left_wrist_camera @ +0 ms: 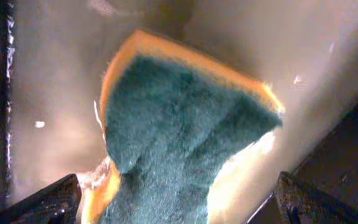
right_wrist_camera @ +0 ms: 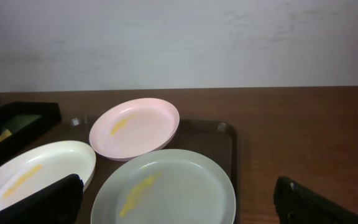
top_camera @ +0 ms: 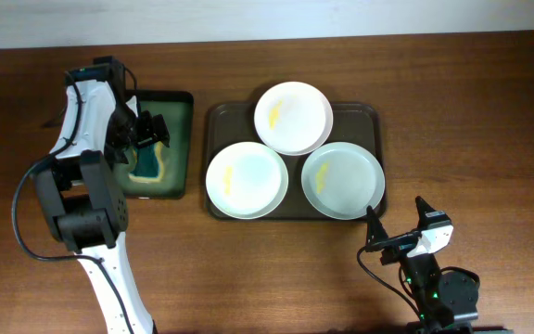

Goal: Clean dirty plates on tray and stack at the side

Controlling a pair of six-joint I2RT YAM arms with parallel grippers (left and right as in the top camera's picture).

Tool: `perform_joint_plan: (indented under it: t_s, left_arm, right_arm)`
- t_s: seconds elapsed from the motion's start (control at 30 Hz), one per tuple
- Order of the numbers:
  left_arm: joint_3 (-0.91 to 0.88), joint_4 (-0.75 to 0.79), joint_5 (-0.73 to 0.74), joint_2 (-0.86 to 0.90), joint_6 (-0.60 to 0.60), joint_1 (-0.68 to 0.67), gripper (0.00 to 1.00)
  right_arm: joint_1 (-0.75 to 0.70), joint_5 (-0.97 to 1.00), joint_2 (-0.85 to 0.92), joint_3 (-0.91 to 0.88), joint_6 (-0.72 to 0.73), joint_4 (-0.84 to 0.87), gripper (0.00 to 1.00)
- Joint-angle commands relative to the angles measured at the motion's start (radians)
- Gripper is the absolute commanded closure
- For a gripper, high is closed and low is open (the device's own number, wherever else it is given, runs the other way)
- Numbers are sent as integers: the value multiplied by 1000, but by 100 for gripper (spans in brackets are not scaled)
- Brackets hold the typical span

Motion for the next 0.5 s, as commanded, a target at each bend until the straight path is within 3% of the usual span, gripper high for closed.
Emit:
perform_joint_plan:
  t_s: [0.0, 0.47]
  left_arm:
    - [8, -73, -23, 13, 89, 2, 2]
    - [-3, -144, -103, 13, 100, 2, 11]
  right_arm:
    - [-5, 8, -6, -7, 0, -4, 2]
    - [-5, 8, -6, -7, 0, -3, 2]
